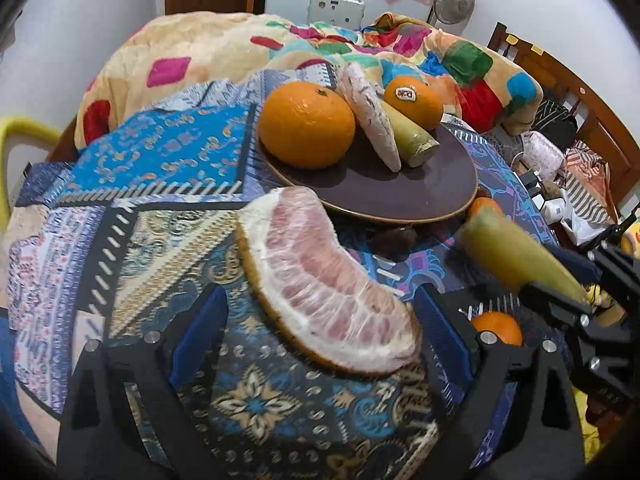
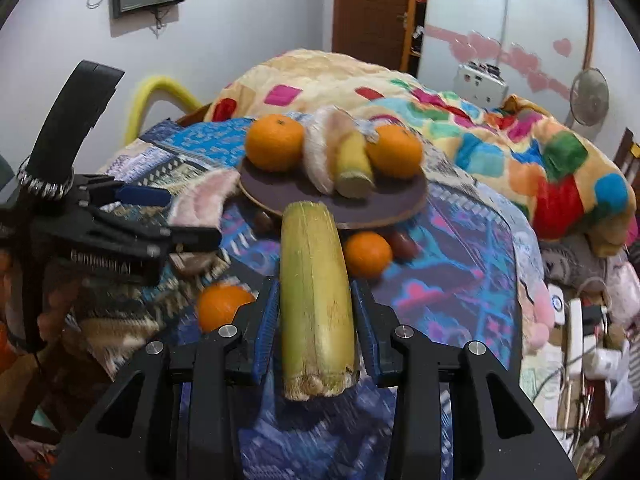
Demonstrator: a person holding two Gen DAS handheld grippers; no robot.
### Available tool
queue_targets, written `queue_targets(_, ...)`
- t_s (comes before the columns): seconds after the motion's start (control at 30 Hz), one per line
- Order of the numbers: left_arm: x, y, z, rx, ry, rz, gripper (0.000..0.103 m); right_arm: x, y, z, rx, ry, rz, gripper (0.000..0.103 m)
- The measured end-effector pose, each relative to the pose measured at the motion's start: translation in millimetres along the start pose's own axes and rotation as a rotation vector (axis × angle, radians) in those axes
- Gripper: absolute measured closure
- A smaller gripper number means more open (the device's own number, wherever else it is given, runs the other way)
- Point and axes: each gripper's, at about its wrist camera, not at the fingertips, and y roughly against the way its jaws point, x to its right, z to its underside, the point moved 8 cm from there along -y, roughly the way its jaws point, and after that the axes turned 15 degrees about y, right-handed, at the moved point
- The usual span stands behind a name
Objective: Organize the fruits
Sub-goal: 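Close the right tool on the yellow cylinder while the left tool grasps the pomelo segment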
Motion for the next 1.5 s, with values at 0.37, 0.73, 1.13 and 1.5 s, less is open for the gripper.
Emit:
queue_targets(0.37,-24,12,10,0.035,-0.096,-0.086,0.006,3,-1,23,-0.037,-0.033,-0.032,0.069)
queue_targets(0.73,-48,14,12,-0.027,-0.118,-0.100,0.007,4,-10,16,-0.060,-0.008,-0.050,0.068)
queue_targets(1.13,-31,-7,-12,-0.038,-0.127,-0.063,0.028,6,-28,1,-0.076,0.003,-0.070,0.068)
queue_targets(1.5,-26,-7,-17,-0.022,-0.136,-0.063,0.054,7,-34,1,-0.076,-0.044,-0.086,0.069)
